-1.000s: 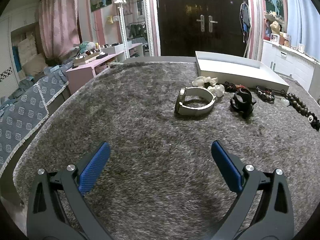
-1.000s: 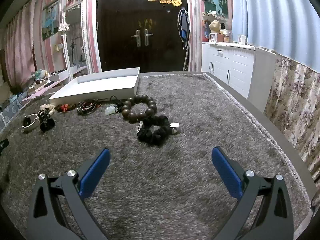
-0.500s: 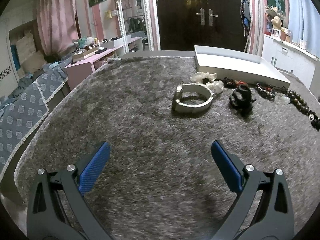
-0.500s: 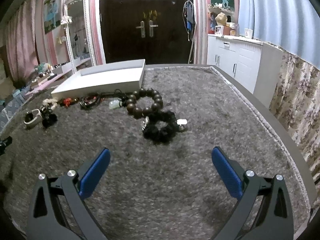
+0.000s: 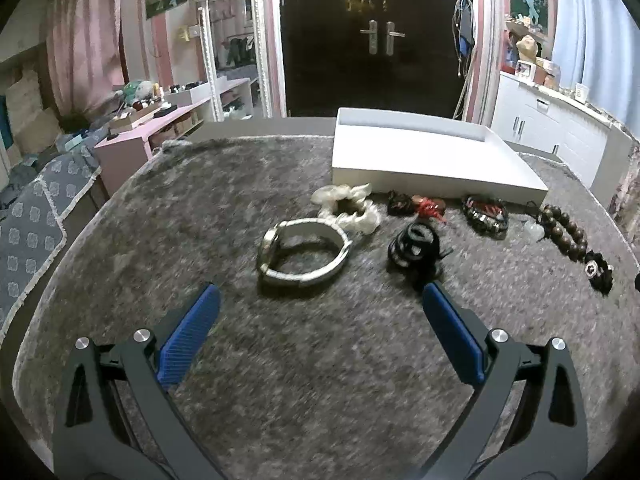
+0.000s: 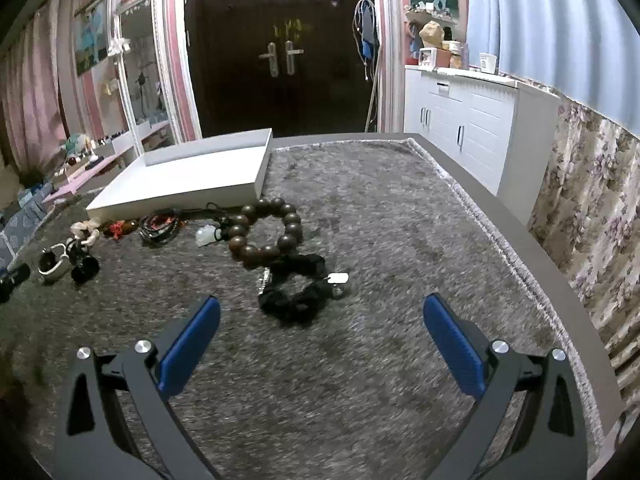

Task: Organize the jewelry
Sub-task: 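Close the left tool on the black claw clip while the right tool grasps the black beaded bracelet, then lift the claw clip with the left tool while the right tool lifts the black beaded bracelet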

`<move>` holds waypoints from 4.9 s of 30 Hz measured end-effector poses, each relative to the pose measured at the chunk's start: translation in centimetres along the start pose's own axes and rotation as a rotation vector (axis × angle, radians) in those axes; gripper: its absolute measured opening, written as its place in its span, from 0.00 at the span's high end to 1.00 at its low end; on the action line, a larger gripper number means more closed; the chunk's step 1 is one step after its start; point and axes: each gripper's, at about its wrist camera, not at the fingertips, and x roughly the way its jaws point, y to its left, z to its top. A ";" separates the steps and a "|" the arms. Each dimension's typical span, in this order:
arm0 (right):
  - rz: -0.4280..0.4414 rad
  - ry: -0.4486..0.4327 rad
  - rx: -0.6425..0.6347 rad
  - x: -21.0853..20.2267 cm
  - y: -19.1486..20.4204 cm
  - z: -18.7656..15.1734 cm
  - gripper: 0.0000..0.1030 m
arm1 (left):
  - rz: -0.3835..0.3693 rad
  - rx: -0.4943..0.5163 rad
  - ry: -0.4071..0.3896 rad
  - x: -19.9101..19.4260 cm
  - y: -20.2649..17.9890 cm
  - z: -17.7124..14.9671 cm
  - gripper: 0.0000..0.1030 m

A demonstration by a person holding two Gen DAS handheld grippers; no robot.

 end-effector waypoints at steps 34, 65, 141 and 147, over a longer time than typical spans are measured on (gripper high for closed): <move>0.025 0.153 0.040 7.1 -0.6 1.2 0.46 | -0.029 0.024 0.064 5.6 -4.1 3.7 0.21; 0.103 0.166 0.037 7.1 -0.2 0.6 0.92 | -0.174 -0.036 0.098 6.6 -4.0 3.3 0.89; 0.181 0.029 -0.006 1.2 2.3 3.4 0.92 | -0.266 0.037 0.117 7.0 -5.3 3.9 0.53; 0.184 0.044 0.005 2.6 1.8 3.5 0.92 | -0.254 0.043 0.147 9.0 -6.3 4.4 0.46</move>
